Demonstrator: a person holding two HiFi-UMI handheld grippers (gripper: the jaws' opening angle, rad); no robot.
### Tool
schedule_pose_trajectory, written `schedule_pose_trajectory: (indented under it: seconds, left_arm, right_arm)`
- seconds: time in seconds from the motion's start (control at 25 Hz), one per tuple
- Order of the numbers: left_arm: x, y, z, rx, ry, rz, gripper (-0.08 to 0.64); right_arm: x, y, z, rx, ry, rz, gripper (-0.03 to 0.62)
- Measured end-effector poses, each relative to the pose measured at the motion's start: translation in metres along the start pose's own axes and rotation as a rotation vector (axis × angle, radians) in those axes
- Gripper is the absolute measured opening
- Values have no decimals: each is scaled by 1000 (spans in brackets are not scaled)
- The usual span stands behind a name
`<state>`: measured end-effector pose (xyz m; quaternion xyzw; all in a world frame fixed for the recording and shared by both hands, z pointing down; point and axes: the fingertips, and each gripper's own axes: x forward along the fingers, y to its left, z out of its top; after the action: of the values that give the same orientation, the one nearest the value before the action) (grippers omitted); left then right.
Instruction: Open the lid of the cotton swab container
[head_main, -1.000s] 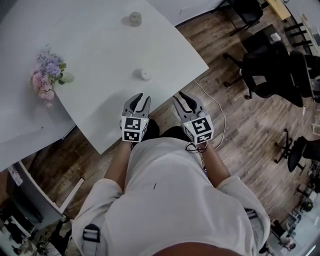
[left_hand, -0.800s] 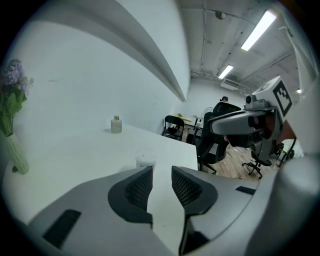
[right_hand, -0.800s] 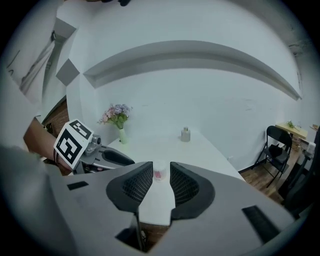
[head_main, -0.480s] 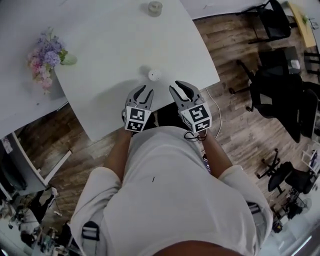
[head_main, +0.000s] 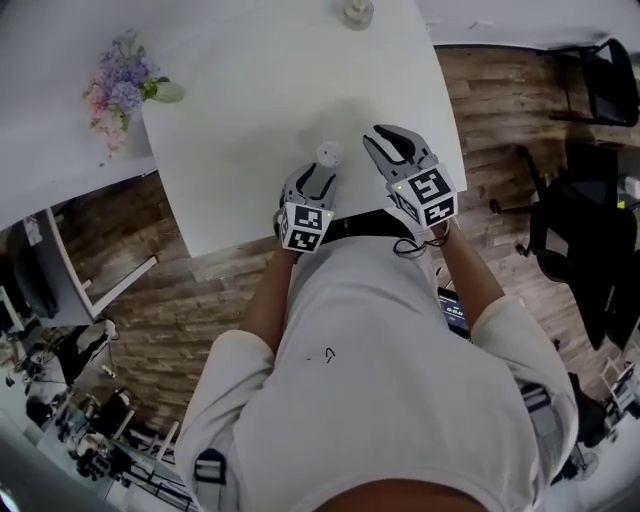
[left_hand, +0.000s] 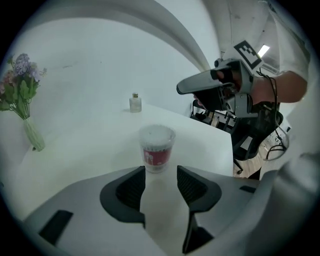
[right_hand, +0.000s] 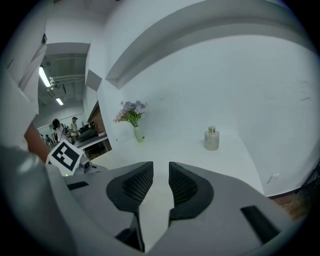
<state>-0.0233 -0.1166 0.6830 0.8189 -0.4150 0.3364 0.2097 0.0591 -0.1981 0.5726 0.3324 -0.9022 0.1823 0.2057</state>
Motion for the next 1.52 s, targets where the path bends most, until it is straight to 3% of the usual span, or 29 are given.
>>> schedule_pose_trajectory:
  seconds: [0.08,0.32,0.8,0.96,1.12,1.36,1.52]
  left_arm:
    - [7,-2,-2,3,16,3,237]
    - [27,18,20,-7,-41,53,304]
    - [46,16,29,26,-36,45,276]
    - [44,12,39,28,-59,-16,272]
    - [37,14,57,19,-96,-21,272]
    - [10,18,105,-96,-181,-57,272]
    - [-6,24,119,-83,-178,-45,270]
  right_arm:
    - [2,-1,4,14,-14,20,91]
    - [16,7,1,12,-5,86,91]
    - [8,-6,4,25,-29,71,89]
    - [6,-8,0,23,-23,68,89]
    - [7,-7,2,17,-29,77,89]
    - [6,7,20,-13,-59,133,91]
    - [2,25,44,-70,-110,203,118]
